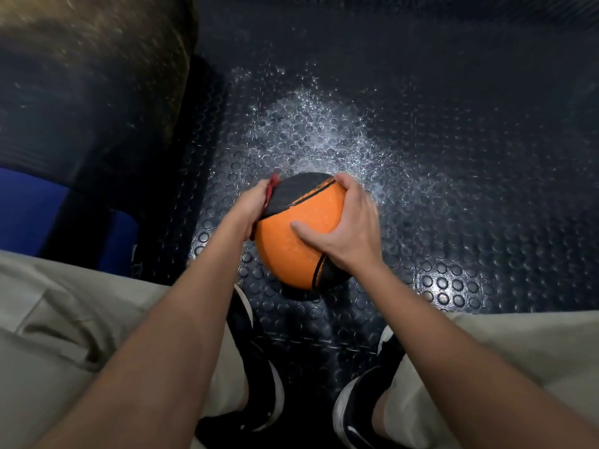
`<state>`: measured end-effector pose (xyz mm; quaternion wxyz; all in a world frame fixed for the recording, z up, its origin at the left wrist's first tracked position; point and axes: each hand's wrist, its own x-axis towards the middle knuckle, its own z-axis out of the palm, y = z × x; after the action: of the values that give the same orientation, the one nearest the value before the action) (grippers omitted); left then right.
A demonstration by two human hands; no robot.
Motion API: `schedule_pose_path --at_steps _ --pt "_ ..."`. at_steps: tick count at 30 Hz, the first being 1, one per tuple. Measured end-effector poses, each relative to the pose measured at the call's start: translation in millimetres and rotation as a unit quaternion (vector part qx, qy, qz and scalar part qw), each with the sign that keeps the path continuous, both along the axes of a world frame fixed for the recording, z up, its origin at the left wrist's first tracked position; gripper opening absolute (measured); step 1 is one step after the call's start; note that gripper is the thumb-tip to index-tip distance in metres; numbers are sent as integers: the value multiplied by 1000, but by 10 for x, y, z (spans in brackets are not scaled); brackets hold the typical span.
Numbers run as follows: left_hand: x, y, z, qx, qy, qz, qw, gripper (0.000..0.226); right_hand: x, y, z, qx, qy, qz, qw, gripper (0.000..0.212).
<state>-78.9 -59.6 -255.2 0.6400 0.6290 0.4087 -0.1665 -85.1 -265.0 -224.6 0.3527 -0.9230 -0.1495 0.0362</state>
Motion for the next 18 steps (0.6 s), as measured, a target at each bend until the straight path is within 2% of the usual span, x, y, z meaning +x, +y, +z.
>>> schedule_pose_path --at_steps 2,4,7,9,11,13,15,17,18 --pt "105 -61 7 84 -32 -5 996 51 -25 22 -1 -12 -8 5 1000 116" --pt "233 -218 217 203 -61 -91 973 49 -9 29 0 -22 -9 -1 1000 124" --pt "384 -492 516 355 -103 -282 885 43 22 29 4 -20 3 -8 1000 131" --pt "414 -571 572 387 -135 -323 853 38 29 19 11 -6 4 -12 1000 130" --pt "394 -528 514 354 -151 -299 873 41 37 -5 27 8 18 -20 1000 129" --pt "355 -375 422 286 -143 -215 923 47 48 -33 51 15 28 -18 999 127" --pt "213 -179 302 142 -100 -106 979 49 47 -31 73 15 27 -3 1000 124" --pt "-52 -48 150 -8 -26 -44 999 52 32 -23 74 10 22 2 1000 120" --pt "-190 -41 76 -49 7 -21 999 55 22 -24 69 9 19 0 1000 118"
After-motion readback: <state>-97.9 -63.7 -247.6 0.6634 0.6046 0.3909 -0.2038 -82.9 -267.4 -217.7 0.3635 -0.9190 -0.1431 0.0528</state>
